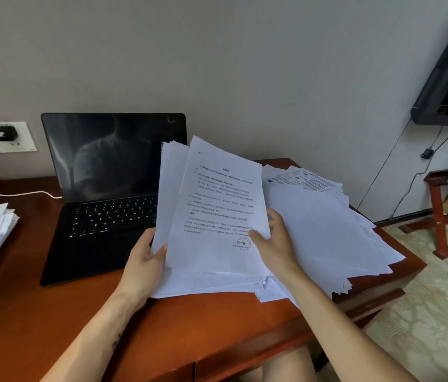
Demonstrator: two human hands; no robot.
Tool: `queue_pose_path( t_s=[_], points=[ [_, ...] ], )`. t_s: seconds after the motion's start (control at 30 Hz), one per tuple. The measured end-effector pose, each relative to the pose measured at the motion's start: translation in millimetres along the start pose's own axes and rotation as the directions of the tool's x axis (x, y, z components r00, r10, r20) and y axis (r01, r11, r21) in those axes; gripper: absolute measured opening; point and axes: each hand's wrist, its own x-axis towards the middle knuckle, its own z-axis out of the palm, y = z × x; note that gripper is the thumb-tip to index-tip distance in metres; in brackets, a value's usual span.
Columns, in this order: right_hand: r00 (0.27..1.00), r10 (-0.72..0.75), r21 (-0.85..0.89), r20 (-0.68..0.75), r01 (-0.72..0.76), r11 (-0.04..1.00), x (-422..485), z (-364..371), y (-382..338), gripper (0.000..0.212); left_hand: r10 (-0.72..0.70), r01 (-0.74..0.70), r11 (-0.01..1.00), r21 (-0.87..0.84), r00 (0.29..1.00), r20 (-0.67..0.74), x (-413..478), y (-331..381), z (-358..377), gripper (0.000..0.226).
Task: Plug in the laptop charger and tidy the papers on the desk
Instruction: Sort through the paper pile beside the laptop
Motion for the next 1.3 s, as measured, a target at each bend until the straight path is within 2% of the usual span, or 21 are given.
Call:
queue_pose_path(
  t_s=[0.13,0.3,0.4,0.6,0.7,0.77,0.83,0.87,0.93,0.97,1.03,1.13,1.3],
  points=[
    [0.997,-0.019,-0.054,0.076,0.023,0.998,-6.0,-9.1,5.6,0.05,-0.023,0.022,1.0,0.023,0.999,0.032,0.3,-2.4,0.2,0.024],
    [0.985,-0.147,-0.308,0.085,0.166,0.937,-22.8,4.1,17.9,0.054,-0.044,0.042,0.997,0.066,0.999,0.02,1.9,-6.5,0.6,0.016],
    [0.983,-0.152,-0.345,0.102,0.178,0.921,-21.7,8.2,24.8,0.054,-0.021,0.022,0.991,0.135,1.0,-0.007,2.3,-9.6,1.7,0.016],
    [0.96,-0.208,-0.428,0.186,0.27,0.862,-22.8,9.5,26.9,0.054,-0.036,0.021,0.974,0.224,0.997,0.065,5.6,-9.0,-1.6,0.03],
    [0.965,-0.258,-0.275,0.037,0.258,0.926,-24.7,7.8,27.3,0.049,-0.033,0.027,0.983,0.181,0.999,0.031,5.6,-7.8,-1.5,0.033],
    [0.949,-0.299,-0.274,-0.099,0.263,0.925,-26.7,1.0,28.8,0.045,-0.023,0.021,0.988,0.153,1.0,0.012,4.6,-7.0,-1.8,0.035],
    [0.925,-0.357,-0.457,-0.131,0.263,0.85,-26.5,-13.3,31.4,0.046,0.0,0.001,0.989,0.147,1.0,-0.009,4.3,-6.5,-2.4,0.035],
    [0.935,-0.347,-0.584,-0.072,0.243,0.774,-26.0,-23.1,32.6,0.052,0.015,-0.011,0.99,0.142,1.0,-0.022,4.3,-6.1,-3.4,0.035],
    [0.982,-0.147,-0.755,0.12,0.187,0.628,-27.1,-42.9,35.5,0.068,0.039,-0.031,0.991,0.131,0.998,-0.058,4.8,-4.9,-5.2,0.035],
    [0.98,-0.034,-0.792,0.196,0.178,0.583,-28.6,-51.1,36.9,0.074,0.047,-0.036,0.991,0.126,0.996,-0.079,5.5,-4.5,-6.1,0.035],
    [0.966,0.044,-0.815,0.253,0.189,0.548,-30.0,-62.6,38.4,0.082,0.058,-0.045,0.993,0.109,0.992,-0.116,6.6,-3.1,-7.7,0.034],
    [0.969,-0.005,-0.847,0.246,0.218,0.484,-26.5,-66.1,33.4,0.085,0.085,-0.068,0.993,0.093,0.979,-0.184,7.4,-1.3,-10.2,0.036],
    [0.951,-0.136,-0.857,0.279,0.31,0.412,-21.0,-67.2,37.8,0.074,0.108,-0.09,0.993,0.077,0.955,-0.278,11.4,0.5,-17.9,0.043]
  ],
)
